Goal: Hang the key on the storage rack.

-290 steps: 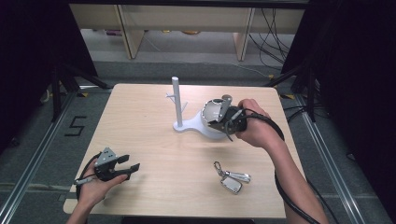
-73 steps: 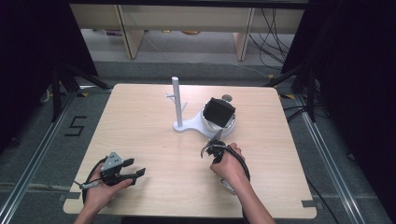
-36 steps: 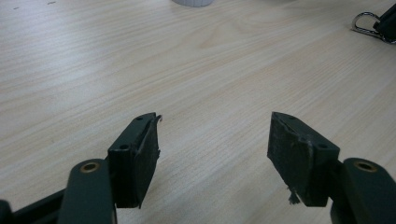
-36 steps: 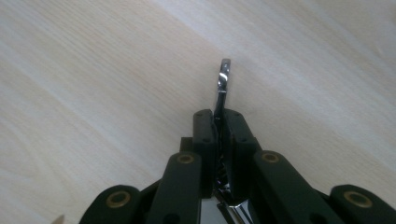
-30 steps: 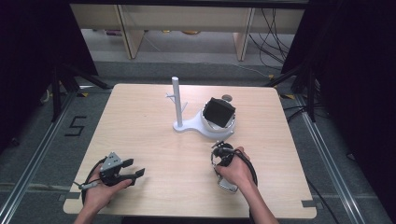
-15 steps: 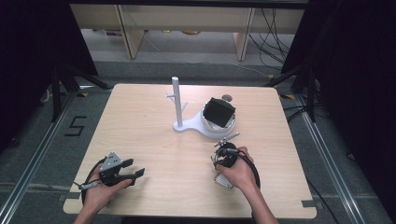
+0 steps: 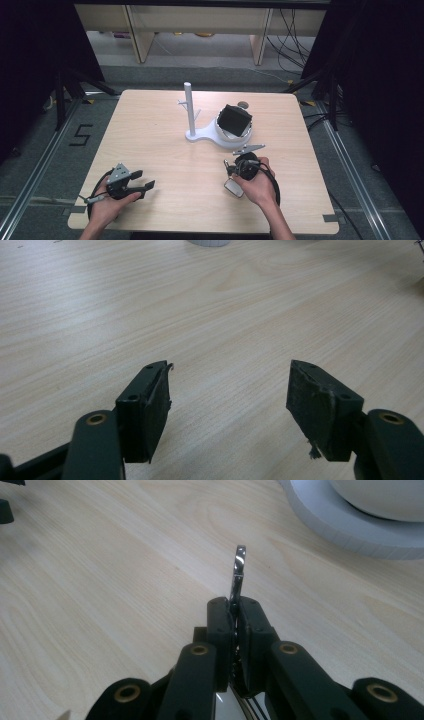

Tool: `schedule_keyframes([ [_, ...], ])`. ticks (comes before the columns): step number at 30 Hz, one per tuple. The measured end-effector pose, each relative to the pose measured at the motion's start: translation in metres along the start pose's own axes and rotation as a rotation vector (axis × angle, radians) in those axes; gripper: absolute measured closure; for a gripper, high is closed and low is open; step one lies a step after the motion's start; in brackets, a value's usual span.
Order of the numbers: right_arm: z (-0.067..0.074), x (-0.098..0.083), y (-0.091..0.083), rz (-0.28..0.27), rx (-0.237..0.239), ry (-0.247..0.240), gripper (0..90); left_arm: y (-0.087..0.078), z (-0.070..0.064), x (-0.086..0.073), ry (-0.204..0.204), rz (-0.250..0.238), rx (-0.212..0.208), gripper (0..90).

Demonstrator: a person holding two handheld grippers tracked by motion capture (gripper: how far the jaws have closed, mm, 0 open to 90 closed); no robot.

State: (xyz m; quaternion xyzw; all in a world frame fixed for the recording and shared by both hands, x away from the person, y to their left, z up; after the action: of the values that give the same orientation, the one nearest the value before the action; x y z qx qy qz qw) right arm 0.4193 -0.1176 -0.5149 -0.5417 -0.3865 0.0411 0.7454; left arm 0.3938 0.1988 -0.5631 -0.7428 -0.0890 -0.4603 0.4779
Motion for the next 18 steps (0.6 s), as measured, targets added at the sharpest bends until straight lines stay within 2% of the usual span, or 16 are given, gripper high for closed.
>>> schedule_keyframes([
  [3, 0.002, 0.001, -0.002, -0.012, 0.0, 0.005, 85.8, 0.0, 0.0, 0.0, 0.001, -0.005, -0.009, 33.2],
  [4, 0.002, 0.003, -0.002, -0.033, 0.001, -0.011, 85.7, 0.0, 0.0, 0.0, 0.0, -0.008, -0.01, 33.2],
  [10, 0.005, 0.008, -0.007, -0.082, -0.002, -0.032, 85.7, 0.0, 0.0, 0.001, -0.008, -0.015, -0.009, 33.2],
  [11, 0.007, 0.01, -0.008, -0.108, 0.01, -0.022, 85.7, 0.0, 0.0, 0.001, -0.008, -0.016, -0.009, 33.1],
  [12, 0.008, 0.01, -0.01, -0.092, 0.006, -0.016, 85.8, 0.0, 0.0, 0.0, -0.005, -0.014, -0.007, 33.2],
  [15, 0.008, 0.013, -0.013, -0.121, 0.005, -0.042, 85.7, -0.001, 0.001, 0.0, -0.008, -0.013, 0.001, 33.2],
  [17, 0.011, 0.015, -0.014, -0.139, 0.016, -0.016, 85.7, -0.001, 0.001, 0.0, -0.009, -0.013, 0.001, 33.2],
  [18, 0.011, 0.016, -0.014, -0.144, 0.013, -0.025, 85.8, -0.001, 0.001, 0.0, -0.009, -0.013, 0.001, 33.2],
])
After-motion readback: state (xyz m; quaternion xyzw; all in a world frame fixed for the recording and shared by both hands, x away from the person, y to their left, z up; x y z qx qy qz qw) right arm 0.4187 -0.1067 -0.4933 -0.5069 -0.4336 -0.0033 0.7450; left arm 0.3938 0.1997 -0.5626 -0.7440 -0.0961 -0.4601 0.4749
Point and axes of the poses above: each handheld gripper's, and its own axes: y roughly forward along the jaws, x roughly out of its top, z roughly to its left, the point moved 8 cm from there along y, roughly forward along the jaws, and after that the axes turned 7 degrees about z, right-handed, at the moved point
